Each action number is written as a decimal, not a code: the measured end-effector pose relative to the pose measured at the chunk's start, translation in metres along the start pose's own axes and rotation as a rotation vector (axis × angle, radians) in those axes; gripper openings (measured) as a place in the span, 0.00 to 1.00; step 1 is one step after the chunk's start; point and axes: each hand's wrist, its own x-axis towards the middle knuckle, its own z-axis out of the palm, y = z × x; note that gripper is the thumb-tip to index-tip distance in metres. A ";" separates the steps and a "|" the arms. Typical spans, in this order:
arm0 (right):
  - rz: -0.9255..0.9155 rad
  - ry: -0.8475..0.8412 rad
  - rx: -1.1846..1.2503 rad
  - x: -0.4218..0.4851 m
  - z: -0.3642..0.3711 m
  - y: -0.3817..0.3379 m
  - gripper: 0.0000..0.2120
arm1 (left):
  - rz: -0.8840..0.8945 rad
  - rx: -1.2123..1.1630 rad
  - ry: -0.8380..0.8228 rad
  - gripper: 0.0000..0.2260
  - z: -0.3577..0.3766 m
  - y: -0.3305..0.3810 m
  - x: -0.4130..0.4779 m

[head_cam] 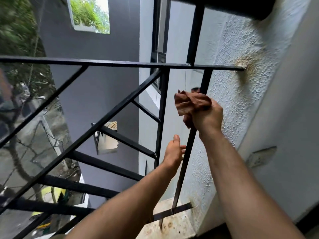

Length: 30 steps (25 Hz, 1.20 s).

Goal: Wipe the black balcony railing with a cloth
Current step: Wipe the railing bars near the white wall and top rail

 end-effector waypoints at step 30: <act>-0.016 -0.313 -1.100 0.046 -0.022 -0.172 0.16 | 0.504 0.727 -0.035 0.19 0.041 0.158 -0.047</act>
